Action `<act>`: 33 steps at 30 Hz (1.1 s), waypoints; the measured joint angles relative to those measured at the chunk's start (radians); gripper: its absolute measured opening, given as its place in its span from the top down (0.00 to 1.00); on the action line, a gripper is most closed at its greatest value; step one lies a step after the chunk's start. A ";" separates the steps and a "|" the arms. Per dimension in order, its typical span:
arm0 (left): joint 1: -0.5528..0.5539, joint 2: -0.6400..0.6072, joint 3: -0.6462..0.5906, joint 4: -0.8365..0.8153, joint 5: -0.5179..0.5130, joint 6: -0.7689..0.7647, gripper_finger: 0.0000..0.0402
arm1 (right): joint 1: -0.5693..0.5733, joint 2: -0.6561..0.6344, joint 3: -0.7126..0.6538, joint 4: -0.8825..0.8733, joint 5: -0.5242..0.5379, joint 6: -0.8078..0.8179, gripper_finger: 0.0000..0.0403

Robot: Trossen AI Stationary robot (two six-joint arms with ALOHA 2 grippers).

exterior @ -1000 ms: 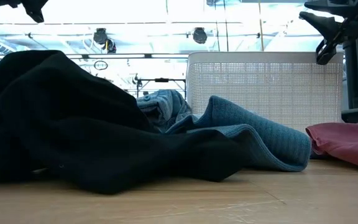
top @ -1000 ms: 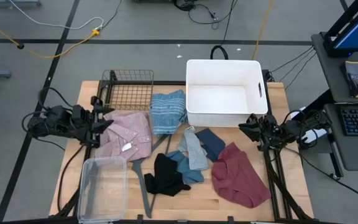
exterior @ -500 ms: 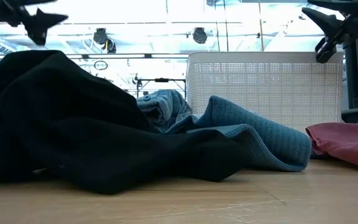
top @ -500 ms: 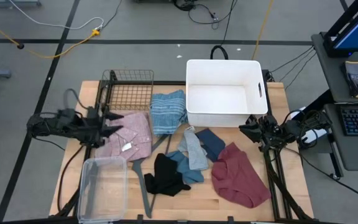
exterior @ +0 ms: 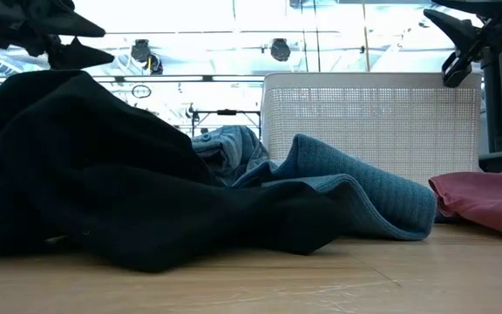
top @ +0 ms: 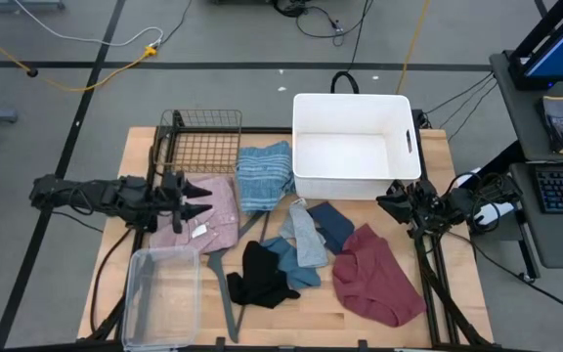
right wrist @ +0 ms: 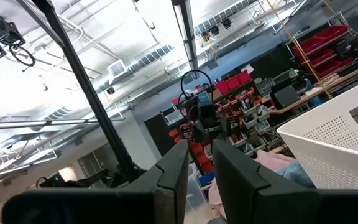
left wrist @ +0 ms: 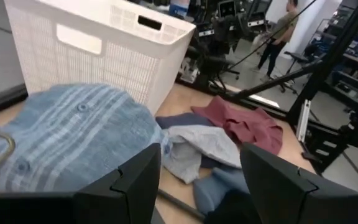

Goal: Pick & Place Cloths
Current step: Put the red undergarment into the gold wire basket

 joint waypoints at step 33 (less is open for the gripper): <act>0.000 0.046 0.000 0.157 -0.092 0.074 0.44 | 0.005 0.295 0.228 0.044 -0.239 0.022 0.84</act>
